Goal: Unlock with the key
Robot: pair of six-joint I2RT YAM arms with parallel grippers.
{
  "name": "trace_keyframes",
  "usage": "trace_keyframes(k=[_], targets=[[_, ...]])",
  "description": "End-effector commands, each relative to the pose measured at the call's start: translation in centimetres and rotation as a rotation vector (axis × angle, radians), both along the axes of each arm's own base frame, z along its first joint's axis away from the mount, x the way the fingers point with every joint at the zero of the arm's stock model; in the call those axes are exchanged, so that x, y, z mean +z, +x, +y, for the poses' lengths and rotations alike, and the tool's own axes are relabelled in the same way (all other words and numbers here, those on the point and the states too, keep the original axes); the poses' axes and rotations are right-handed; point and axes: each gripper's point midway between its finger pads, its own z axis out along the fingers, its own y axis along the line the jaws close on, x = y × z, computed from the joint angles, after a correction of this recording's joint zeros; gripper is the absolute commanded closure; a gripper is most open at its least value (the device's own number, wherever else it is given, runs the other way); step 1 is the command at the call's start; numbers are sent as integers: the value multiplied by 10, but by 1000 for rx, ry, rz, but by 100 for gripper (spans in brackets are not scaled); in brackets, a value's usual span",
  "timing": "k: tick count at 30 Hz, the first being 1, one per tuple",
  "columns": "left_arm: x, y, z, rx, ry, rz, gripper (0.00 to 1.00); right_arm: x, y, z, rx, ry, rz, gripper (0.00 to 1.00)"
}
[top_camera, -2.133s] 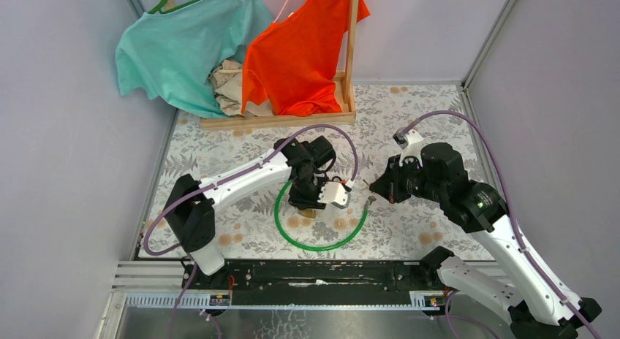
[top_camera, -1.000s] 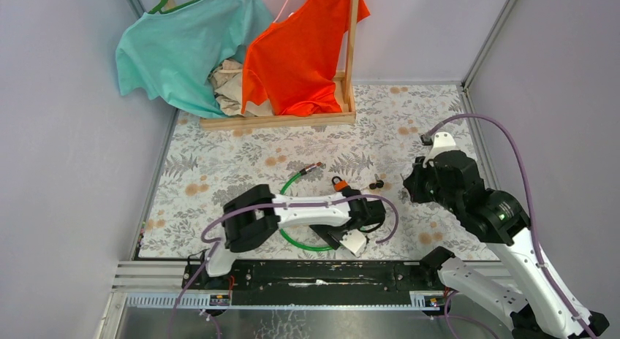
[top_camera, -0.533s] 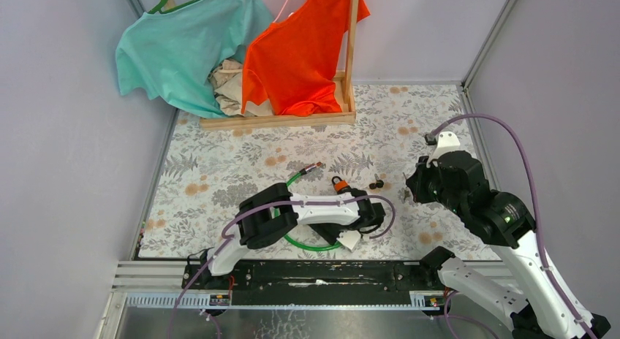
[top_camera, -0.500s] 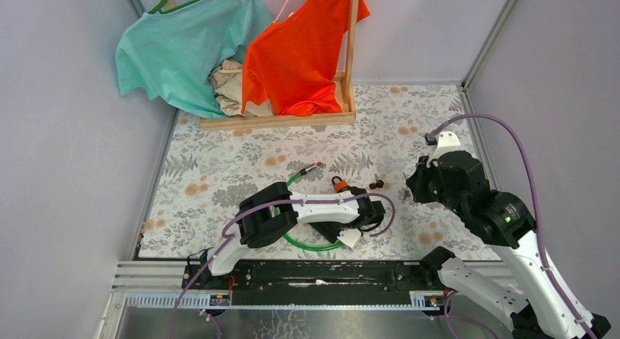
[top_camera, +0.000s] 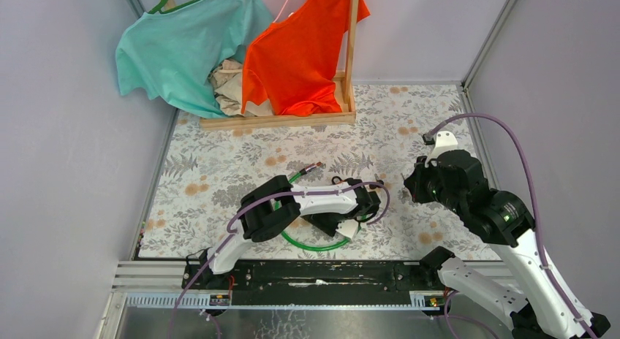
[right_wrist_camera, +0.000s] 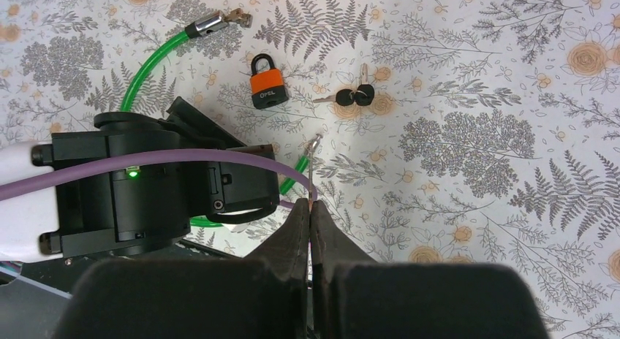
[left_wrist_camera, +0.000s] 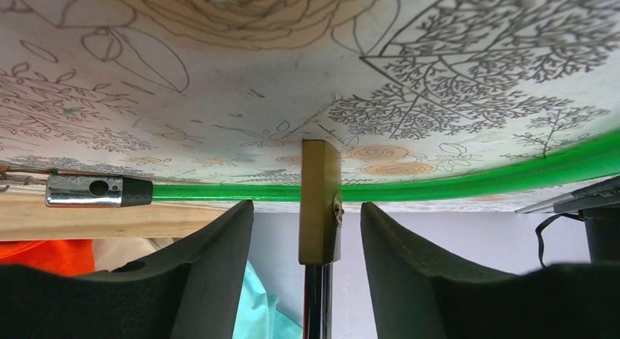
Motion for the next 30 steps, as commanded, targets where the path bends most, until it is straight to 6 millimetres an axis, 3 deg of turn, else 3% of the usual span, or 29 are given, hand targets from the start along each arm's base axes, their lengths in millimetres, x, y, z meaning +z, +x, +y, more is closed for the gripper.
trace_keyframes(k=[1, 7, 16, 23, 30], targets=[[-7, -11, 9, 22, 41, 41, 40, 23, 3, 4, 14, 37, -58, 100], [-12, -13, 10, 25, 35, 53, 52, 24, 5, 8, 28, 46, -58, 100], [-11, -14, 19, 104, 1, 78, 100, 27, 9, 12, 42, 44, -65, 100], [19, -2, 11, 183, -147, 105, 100, 34, 13, 13, 44, 44, -82, 100], [91, 17, -14, 304, -552, 179, 100, 40, 18, 21, 75, 52, -97, 100]])
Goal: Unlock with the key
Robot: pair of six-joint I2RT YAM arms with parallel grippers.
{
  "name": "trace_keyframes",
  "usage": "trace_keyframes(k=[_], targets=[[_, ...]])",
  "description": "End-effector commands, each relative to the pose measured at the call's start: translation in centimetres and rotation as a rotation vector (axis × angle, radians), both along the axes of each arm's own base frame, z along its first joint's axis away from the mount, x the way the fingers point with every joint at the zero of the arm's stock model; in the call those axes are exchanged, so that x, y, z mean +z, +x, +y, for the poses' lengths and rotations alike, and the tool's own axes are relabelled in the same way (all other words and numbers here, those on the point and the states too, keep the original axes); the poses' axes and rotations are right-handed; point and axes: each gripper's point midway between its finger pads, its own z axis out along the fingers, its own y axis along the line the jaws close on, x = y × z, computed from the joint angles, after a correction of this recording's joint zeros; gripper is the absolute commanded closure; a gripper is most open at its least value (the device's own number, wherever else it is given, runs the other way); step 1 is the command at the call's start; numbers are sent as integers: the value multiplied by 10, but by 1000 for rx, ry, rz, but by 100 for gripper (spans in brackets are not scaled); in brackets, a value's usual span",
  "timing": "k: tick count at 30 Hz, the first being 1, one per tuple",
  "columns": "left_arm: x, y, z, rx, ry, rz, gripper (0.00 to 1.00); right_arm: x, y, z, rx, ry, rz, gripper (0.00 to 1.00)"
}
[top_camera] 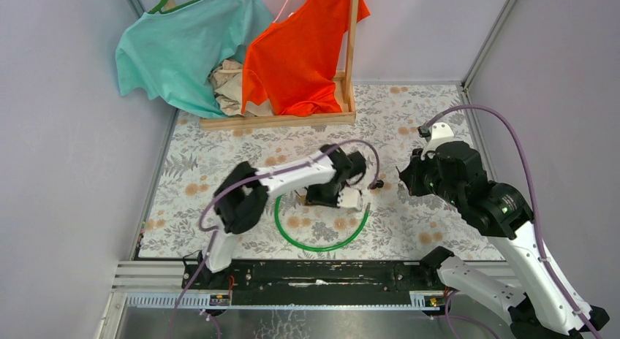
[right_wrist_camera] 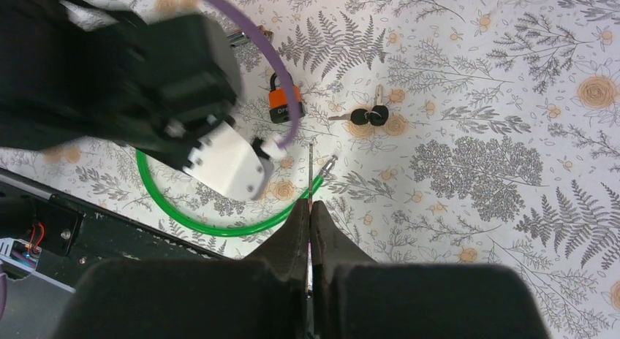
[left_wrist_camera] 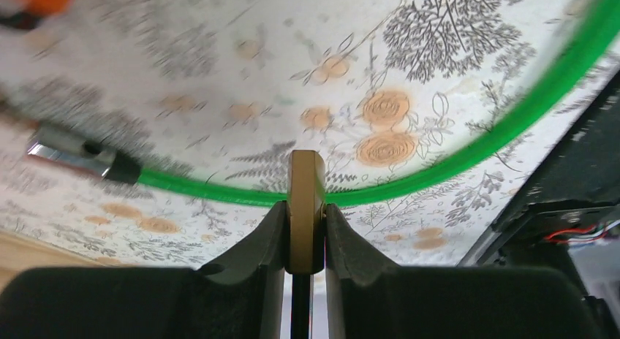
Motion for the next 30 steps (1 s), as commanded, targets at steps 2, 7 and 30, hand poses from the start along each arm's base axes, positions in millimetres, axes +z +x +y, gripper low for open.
trace_keyframes(k=[2, 7, 30], targets=[[83, 18, -10, 140, -406, 23, 100, 25, 10, 11, 41, 42, -76, 100], [131, 19, -2, 236, -668, 151, 100, 24, 13, 27, 99, 70, -61, 100], [254, -18, 3, 149, -1467, 475, 100, 30, -31, 153, 881, 444, 23, 100]])
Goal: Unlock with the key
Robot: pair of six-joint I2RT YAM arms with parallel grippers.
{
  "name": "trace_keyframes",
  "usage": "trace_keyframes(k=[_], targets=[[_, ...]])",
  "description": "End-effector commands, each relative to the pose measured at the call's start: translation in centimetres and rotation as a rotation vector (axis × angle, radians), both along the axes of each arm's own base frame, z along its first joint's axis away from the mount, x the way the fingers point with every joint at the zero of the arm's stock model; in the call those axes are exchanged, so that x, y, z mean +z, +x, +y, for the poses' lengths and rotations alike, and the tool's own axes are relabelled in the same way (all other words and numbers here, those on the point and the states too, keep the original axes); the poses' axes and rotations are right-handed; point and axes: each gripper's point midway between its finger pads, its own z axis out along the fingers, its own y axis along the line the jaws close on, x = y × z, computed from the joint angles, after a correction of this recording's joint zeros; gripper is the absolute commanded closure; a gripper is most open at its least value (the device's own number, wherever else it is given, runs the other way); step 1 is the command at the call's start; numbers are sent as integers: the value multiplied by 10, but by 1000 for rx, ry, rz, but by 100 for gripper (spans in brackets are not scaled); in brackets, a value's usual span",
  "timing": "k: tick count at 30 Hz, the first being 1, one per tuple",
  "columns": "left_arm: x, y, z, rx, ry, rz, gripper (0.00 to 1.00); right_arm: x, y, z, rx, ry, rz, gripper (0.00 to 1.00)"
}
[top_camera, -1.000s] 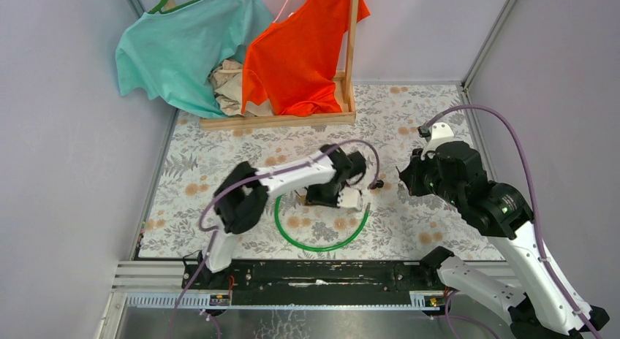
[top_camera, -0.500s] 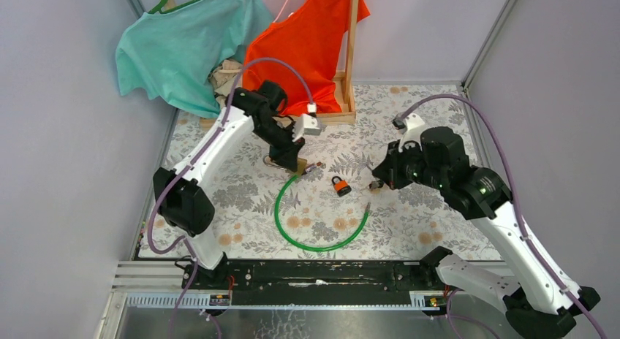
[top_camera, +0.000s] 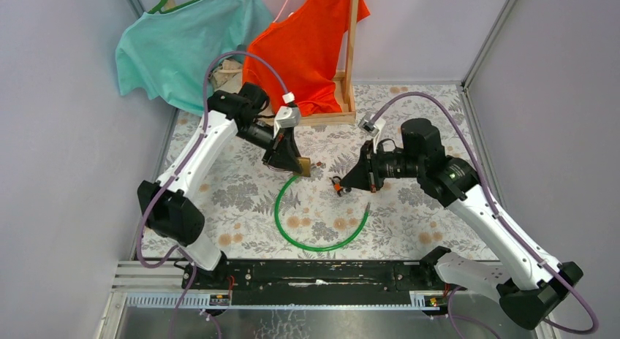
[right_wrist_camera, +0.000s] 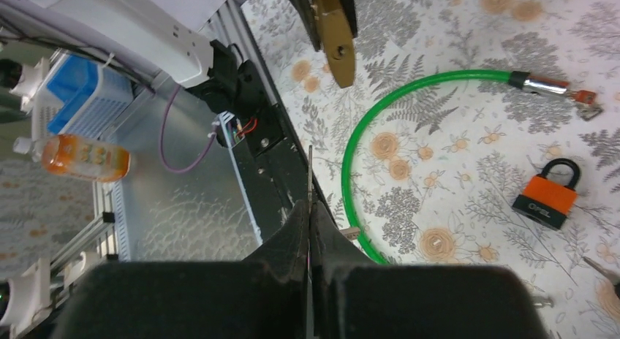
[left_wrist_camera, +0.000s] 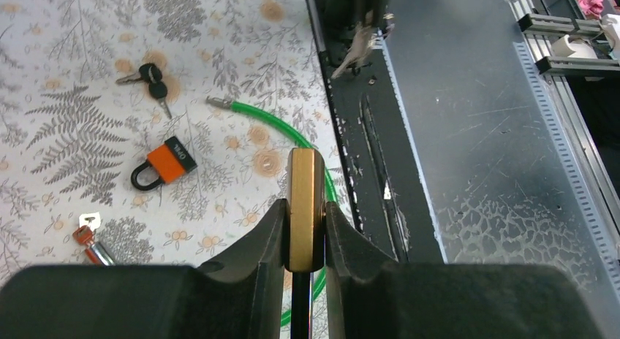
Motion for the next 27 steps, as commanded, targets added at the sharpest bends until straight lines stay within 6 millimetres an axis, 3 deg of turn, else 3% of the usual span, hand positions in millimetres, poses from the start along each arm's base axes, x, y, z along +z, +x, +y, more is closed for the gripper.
trace_keyframes(k=[1, 6, 13, 27], targets=[[28, -30, -1, -53, -162, -43, 100, 13, -13, 14, 156, 82, -42, 100], [28, -47, 0, -90, -161, -114, 100, 6, -15, 16, 176, 33, -65, 100], [11, -63, -13, -155, -117, -44, 100, -6, -19, 22, 191, -18, -105, 100], [4, -71, -17, -178, -97, 1, 100, -4, -24, 33, 230, -39, -128, 100]])
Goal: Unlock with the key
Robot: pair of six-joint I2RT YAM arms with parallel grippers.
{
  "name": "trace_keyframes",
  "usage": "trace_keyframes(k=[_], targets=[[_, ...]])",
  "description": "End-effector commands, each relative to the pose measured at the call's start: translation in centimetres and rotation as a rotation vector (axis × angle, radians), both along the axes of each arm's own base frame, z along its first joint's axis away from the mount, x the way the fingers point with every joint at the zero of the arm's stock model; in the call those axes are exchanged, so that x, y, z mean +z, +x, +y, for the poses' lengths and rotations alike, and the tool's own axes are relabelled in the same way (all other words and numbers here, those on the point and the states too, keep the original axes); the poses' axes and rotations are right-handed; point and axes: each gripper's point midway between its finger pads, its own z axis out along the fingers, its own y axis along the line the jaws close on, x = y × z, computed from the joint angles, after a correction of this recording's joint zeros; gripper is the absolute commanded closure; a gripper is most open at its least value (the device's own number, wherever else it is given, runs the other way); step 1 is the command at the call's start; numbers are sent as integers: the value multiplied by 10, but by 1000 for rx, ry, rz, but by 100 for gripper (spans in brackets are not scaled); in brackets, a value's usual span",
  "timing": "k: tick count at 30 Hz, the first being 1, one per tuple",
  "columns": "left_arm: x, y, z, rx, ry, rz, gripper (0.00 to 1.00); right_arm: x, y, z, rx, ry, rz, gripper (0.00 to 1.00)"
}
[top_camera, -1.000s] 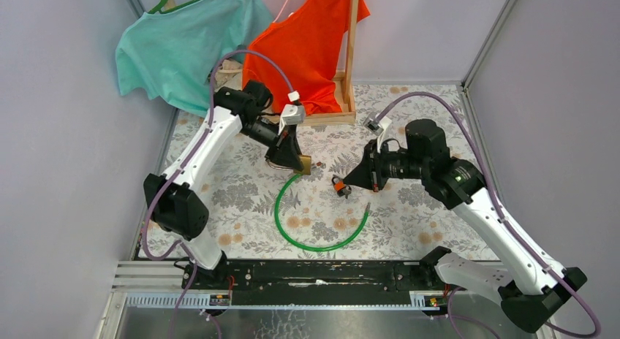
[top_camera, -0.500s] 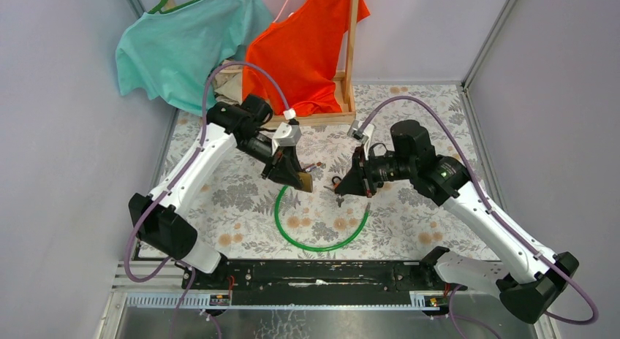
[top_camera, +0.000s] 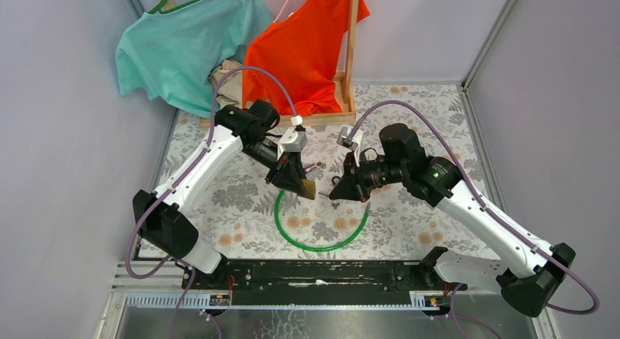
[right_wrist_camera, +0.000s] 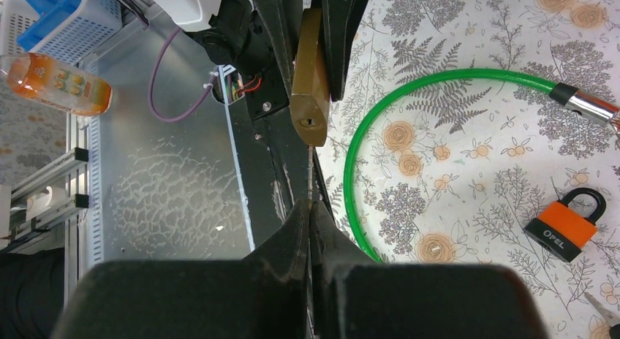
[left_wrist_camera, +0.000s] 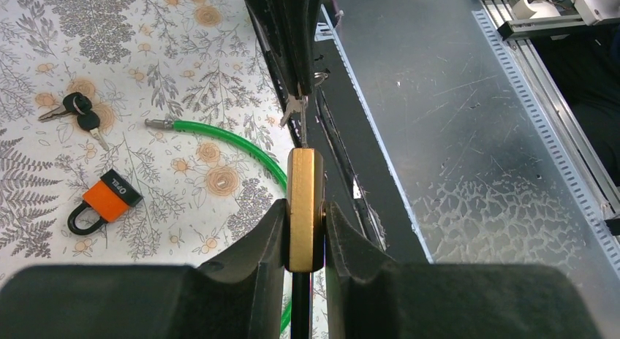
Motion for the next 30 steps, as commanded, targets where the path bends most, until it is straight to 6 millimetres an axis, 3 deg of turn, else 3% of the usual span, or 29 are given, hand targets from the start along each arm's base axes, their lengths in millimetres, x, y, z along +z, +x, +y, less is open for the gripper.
trace_keyframes(k=[1, 30], targets=[[6, -8, -4, -18, -34, 39, 100, 19, 1, 6, 17, 23, -58, 100], [10, -12, -10, -37, -27, 54, 100, 24, 3, 10, 0, 30, -70, 100]])
